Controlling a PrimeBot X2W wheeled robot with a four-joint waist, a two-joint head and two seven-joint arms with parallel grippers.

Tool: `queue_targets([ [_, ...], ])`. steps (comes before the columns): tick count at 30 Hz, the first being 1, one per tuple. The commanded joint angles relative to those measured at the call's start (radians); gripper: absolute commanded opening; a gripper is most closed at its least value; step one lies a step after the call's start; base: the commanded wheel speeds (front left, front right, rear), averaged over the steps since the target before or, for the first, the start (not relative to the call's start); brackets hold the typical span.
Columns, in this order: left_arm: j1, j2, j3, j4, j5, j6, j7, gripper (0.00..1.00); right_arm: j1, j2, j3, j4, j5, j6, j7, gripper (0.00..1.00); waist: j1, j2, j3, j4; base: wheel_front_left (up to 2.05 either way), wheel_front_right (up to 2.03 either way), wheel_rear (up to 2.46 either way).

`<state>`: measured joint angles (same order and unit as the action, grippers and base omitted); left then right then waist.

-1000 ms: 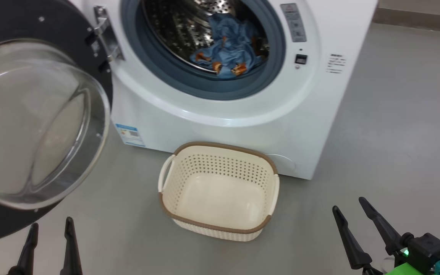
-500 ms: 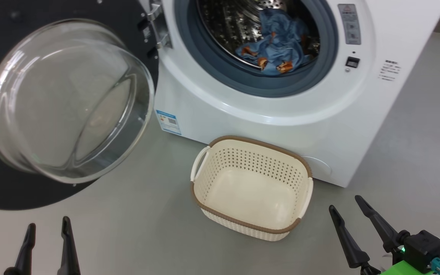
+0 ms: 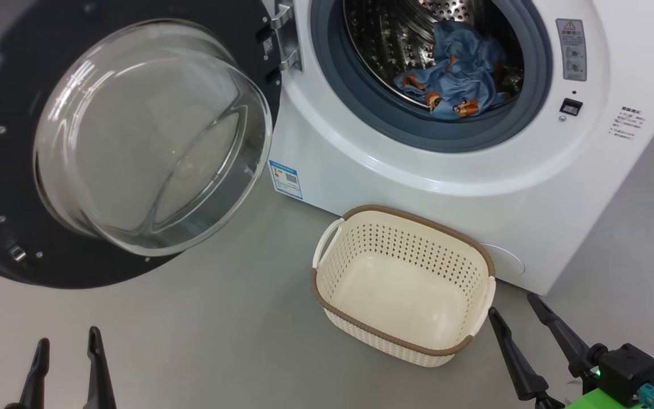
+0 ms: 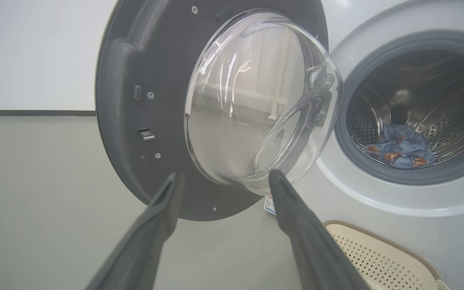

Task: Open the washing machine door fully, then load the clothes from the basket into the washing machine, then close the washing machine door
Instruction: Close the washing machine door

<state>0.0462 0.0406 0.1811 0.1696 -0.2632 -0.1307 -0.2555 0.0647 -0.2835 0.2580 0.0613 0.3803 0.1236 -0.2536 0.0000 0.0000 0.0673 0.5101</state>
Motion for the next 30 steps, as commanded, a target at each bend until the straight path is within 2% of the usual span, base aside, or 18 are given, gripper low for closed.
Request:
queue_targets([
  [1,-0.008,0.010,0.034,-0.033,-0.005,0.007,-0.006,1.00,-0.040,-0.014,0.021,-0.020,0.013,0.007,-0.008,1.00,0.0000,0.0000,-0.002,0.007,0.00,0.00,0.00],
  [19,-0.003,0.010,0.042,-0.054,-0.009,0.016,-0.006,1.00,-0.053,-0.014,0.031,-0.017,0.015,0.007,-0.008,1.00,0.0000,0.0000,0.009,0.020,0.00,0.00,0.00],
  [20,-0.004,0.010,0.043,-0.056,-0.010,0.016,-0.006,0.87,-0.053,-0.014,0.030,-0.018,0.015,0.007,-0.008,1.00,0.0000,0.0000,0.009,0.020,0.00,0.00,0.00],
  [21,-0.005,0.010,0.044,-0.057,-0.011,0.016,-0.006,0.50,-0.052,-0.013,0.030,-0.018,0.015,0.007,-0.008,1.00,0.0000,0.0000,0.009,0.019,0.00,0.00,0.00],
  [22,-0.007,0.010,0.047,-0.060,-0.014,0.016,-0.006,0.41,-0.051,-0.013,0.029,-0.018,0.014,0.007,-0.008,1.00,0.0000,0.0000,0.009,0.019,0.00,0.00,0.00],
  [23,-0.010,0.010,0.051,-0.063,-0.021,0.016,-0.006,0.27,-0.050,-0.013,0.028,-0.019,0.014,0.007,-0.008,1.00,0.0000,0.0000,0.009,0.019,0.00,0.00,0.00],
  [24,-0.013,0.010,0.056,-0.065,-0.035,0.015,-0.006,0.04,-0.049,-0.012,0.027,-0.019,0.014,0.007,-0.008,1.00,0.0000,0.0000,0.008,0.019,0.00,0.00,0.00],
  [25,-0.017,0.010,0.062,-0.069,-0.048,0.014,-0.006,0.00,-0.047,-0.011,0.025,-0.020,0.013,0.007,-0.008,1.00,0.0000,0.0000,0.008,0.019,0.00,0.00,0.00],
  [30,-0.057,0.012,0.120,-0.113,-0.077,0.005,-0.006,0.00,-0.040,-0.008,0.016,-0.026,0.010,0.007,-0.008,1.00,0.0000,0.0000,0.012,0.018,0.00,0.00,0.00],
])
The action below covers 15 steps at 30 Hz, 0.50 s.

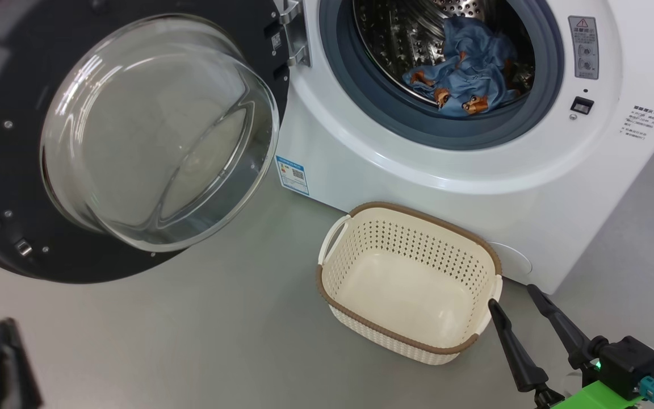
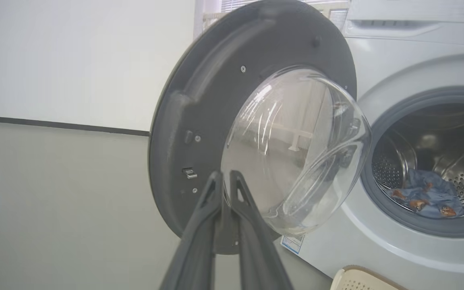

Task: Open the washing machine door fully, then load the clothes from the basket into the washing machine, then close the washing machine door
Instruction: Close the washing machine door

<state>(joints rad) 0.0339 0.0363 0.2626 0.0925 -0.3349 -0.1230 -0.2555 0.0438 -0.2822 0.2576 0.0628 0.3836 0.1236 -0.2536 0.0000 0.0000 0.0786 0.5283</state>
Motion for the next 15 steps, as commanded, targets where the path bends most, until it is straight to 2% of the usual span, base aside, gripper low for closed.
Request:
queue_targets([
  [1,-0.058,0.021,0.053,-0.048,-0.015,-0.004,-0.006,0.00,-0.018,-0.009,0.014,-0.028,0.006,0.007,-0.008,1.00,0.0000,0.0000,0.002,-0.001,0.00,0.00,0.00],
  [3,-0.091,0.041,0.084,-0.068,-0.053,-0.006,-0.006,0.00,-0.017,-0.008,0.011,-0.030,0.005,0.007,-0.008,1.00,0.0000,0.0000,0.005,-0.002,0.00,0.00,0.00],
  [5,-0.126,0.088,0.093,-0.083,-0.101,-0.007,-0.006,0.00,-0.016,-0.007,0.008,-0.031,0.004,0.007,-0.008,1.00,0.0000,0.0000,0.009,-0.003,0.00,0.00,0.00],
  [10,-0.236,0.256,0.100,-0.058,-0.271,-0.007,-0.005,0.00,-0.016,-0.005,0.007,-0.035,0.002,0.007,-0.008,1.00,0.0000,0.0000,0.024,-0.010,0.00,0.00,0.00],
  [13,-0.317,0.382,0.102,-0.002,-0.367,-0.007,0.005,0.00,-0.021,-0.006,0.007,-0.035,0.000,0.007,-0.008,1.00,0.0000,0.0000,0.038,-0.018,0.00,0.00,0.00],
  [14,-0.317,0.382,0.102,-0.002,-0.367,-0.007,0.005,0.00,-0.021,-0.006,0.007,-0.035,0.000,0.007,-0.008,1.00,0.0000,0.0000,0.038,-0.018,0.00,0.00,0.00],
  [15,-0.345,0.417,0.101,0.024,-0.404,-0.007,0.013,0.00,-0.024,-0.007,0.008,-0.036,-0.001,0.007,-0.008,1.00,0.0000,0.0000,0.044,-0.022,0.00,0.00,0.00],
])
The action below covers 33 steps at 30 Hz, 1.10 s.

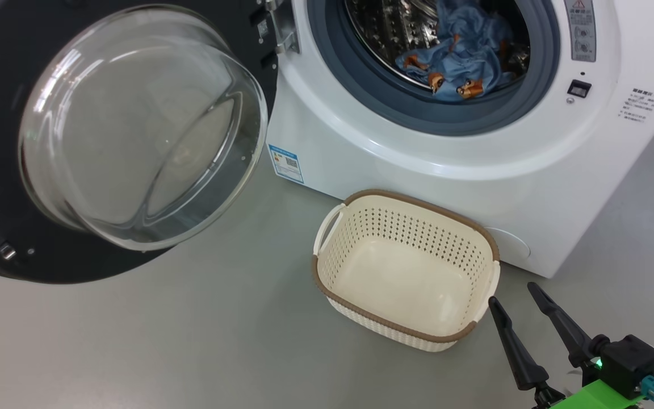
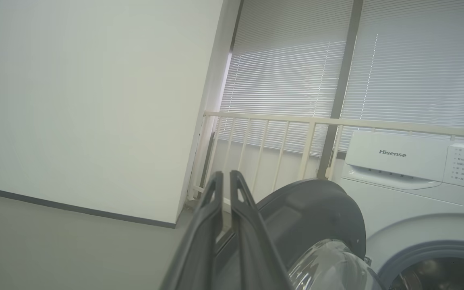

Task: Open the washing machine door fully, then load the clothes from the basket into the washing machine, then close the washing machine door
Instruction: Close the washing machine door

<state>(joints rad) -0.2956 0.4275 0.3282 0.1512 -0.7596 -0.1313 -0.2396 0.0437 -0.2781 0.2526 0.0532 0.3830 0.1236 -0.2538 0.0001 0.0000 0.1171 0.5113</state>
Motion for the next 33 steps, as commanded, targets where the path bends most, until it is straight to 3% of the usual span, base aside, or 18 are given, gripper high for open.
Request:
queue_targets([
  [1,-0.044,0.058,0.033,-0.008,-0.016,0.001,0.008,0.00,-0.026,-0.012,0.014,-0.026,-0.001,0.007,-0.008,1.00,-0.0001,0.0000,0.010,-0.009,0.00,0.00,0.00],
  [7,-0.209,0.213,0.009,0.179,-0.205,0.001,0.098,0.00,-0.034,-0.018,0.009,-0.027,-0.005,0.007,-0.008,1.00,-0.0001,0.0000,0.038,-0.026,0.00,0.00,0.00],
  [13,-0.352,0.309,-0.040,0.370,-0.354,0.001,0.259,0.00,-0.039,-0.025,0.006,-0.030,-0.011,0.007,-0.008,1.00,-0.0001,0.0000,0.066,-0.034,0.00,0.00,0.00],
  [23,-0.551,0.360,-0.131,0.635,-0.484,0.001,0.525,0.00,-0.058,-0.049,0.007,-0.029,-0.015,0.007,-0.008,1.00,-0.0001,0.0000,0.113,-0.020,0.00,0.00,0.00],
  [28,-0.602,0.368,-0.202,0.701,-0.513,0.001,0.661,0.00,-0.065,-0.067,0.011,-0.032,-0.015,0.007,-0.008,1.00,-0.0001,0.0000,0.131,-0.019,0.00,0.00,0.00],
  [33,-0.616,0.373,-0.224,0.732,-0.546,0.001,0.724,0.00,-0.075,-0.079,0.018,-0.034,-0.016,0.007,-0.008,1.00,-0.0001,0.0000,0.150,-0.027,0.00,0.00,0.00],
])
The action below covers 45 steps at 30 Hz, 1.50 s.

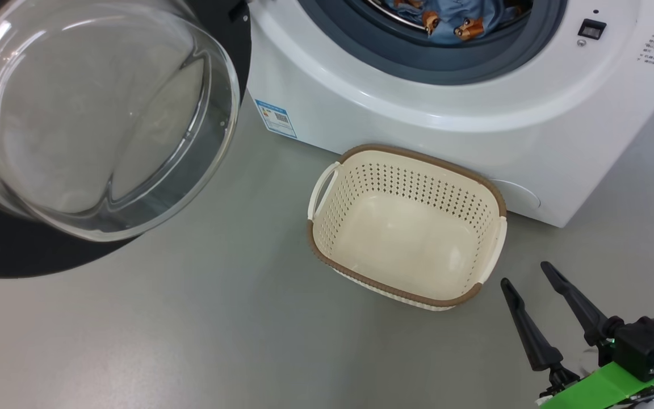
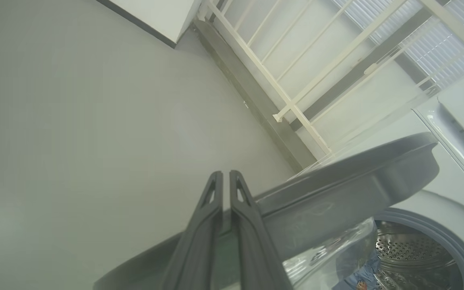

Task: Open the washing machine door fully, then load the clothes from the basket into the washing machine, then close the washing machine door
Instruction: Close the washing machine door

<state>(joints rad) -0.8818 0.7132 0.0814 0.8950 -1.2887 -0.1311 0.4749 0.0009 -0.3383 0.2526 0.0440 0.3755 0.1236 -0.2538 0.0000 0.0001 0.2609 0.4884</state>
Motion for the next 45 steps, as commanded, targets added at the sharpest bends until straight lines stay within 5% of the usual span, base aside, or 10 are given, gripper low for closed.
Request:
queue_targets([
  [1,-0.031,0.088,0.021,-0.008,-0.025,0.000,0.019,0.00,-0.034,-0.021,0.019,-0.025,-0.009,0.007,-0.008,1.00,0.0000,-0.0001,0.009,-0.006,0.00,0.00,0.00],
  [45,0.096,0.111,-0.107,-0.225,-0.223,0.000,0.451,0.00,0.001,0.009,-0.026,-0.028,-0.008,0.007,-0.008,1.00,0.0000,-0.0001,-0.084,-0.055,0.00,0.00,0.00],
])
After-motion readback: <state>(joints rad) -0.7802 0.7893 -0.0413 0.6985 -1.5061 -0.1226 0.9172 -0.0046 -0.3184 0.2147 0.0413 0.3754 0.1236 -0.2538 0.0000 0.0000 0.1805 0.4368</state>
